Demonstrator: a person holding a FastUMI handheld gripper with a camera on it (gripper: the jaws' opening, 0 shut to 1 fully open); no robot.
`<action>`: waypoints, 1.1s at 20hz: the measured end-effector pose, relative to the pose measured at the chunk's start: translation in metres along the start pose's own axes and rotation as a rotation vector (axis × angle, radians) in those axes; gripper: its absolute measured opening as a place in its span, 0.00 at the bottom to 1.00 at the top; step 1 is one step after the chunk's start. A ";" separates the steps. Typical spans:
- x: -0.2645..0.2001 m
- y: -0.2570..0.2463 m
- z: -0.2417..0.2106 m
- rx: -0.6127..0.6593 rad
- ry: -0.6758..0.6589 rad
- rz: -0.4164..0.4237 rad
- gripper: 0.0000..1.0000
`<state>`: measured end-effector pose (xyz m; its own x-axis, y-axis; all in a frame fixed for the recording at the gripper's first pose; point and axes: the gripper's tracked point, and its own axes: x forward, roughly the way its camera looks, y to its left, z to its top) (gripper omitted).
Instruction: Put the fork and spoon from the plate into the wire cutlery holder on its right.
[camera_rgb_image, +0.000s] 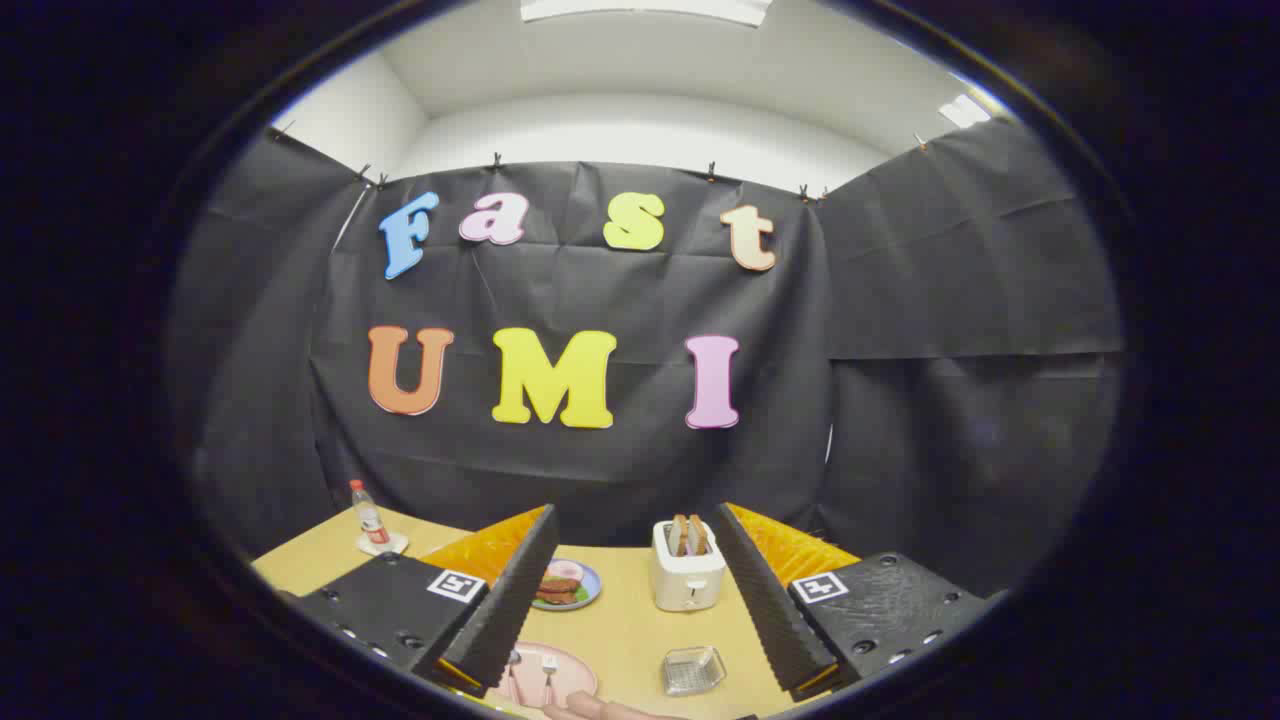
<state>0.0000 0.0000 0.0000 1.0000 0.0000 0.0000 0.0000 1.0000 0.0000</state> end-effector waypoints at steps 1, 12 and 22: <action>-0.002 0.002 0.000 0.002 0.003 0.006 0.95; 0.007 -0.003 -0.026 -0.003 0.071 0.033 0.95; 0.033 0.034 -0.165 -0.050 0.317 0.105 0.96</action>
<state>0.0331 0.0345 -0.1649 0.9448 0.0949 -0.3137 -0.1106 0.9933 -0.0324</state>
